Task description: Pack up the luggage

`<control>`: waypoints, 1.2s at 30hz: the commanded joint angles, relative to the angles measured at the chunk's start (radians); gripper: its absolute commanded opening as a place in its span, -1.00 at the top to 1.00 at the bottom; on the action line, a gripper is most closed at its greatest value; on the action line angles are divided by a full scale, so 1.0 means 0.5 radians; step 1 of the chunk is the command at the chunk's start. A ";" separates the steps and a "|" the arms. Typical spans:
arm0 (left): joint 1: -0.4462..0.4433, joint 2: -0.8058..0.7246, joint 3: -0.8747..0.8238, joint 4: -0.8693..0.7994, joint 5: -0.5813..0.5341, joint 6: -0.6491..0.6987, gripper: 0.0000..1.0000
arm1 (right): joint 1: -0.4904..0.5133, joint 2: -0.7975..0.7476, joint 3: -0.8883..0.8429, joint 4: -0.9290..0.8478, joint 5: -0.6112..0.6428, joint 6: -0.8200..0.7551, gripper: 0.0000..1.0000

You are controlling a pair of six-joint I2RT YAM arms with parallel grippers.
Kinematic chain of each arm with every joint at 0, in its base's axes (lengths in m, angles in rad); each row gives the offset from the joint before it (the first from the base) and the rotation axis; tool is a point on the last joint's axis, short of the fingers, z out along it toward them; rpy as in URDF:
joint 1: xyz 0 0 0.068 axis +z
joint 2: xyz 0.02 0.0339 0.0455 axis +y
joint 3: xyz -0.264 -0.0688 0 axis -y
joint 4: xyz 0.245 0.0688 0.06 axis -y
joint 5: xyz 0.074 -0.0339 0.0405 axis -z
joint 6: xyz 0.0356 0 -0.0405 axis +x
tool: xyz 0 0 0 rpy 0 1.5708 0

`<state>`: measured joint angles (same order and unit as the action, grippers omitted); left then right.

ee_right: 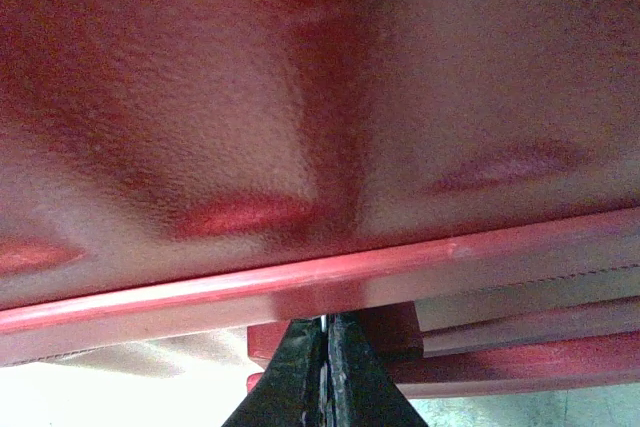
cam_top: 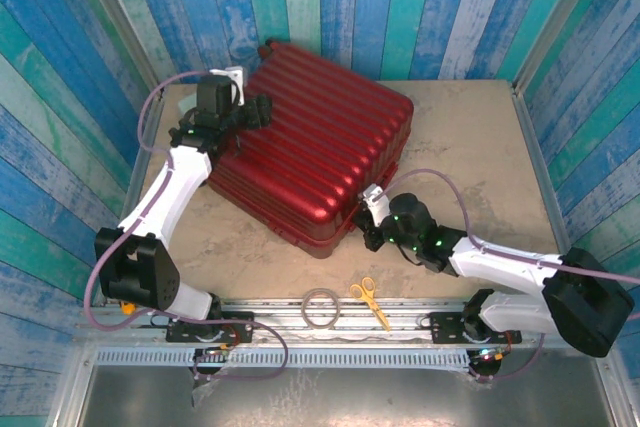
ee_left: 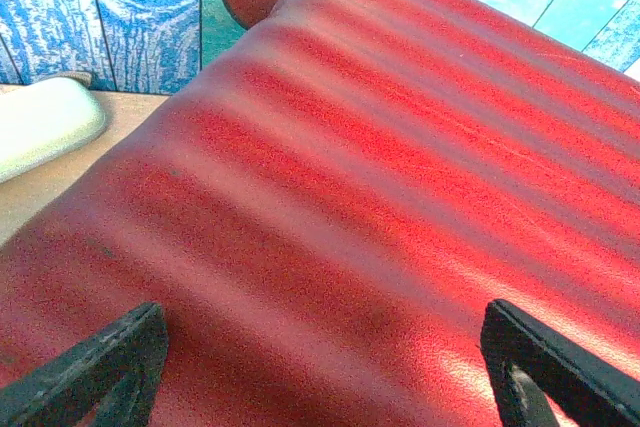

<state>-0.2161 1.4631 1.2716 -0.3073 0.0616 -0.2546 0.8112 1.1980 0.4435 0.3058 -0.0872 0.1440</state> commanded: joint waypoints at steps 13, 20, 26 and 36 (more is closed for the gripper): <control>-0.056 0.254 -0.081 -0.358 0.023 -0.005 -0.68 | -0.177 -0.095 0.011 -0.097 0.489 0.197 0.99; -0.062 0.281 -0.071 -0.406 -0.040 0.003 -0.67 | -0.335 -0.063 0.070 -0.183 0.433 0.194 0.99; -0.068 0.302 -0.065 -0.433 -0.073 0.006 -0.67 | -0.541 -0.006 0.126 -0.209 0.313 0.207 0.99; -0.092 0.356 -0.046 -0.490 -0.142 0.008 -0.67 | -0.817 0.267 0.313 -0.220 0.107 0.151 0.99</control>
<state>-0.2577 1.5520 1.3148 -0.2493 -0.0048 -0.2134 0.4561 1.3041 0.5770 0.2340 -0.0769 0.2199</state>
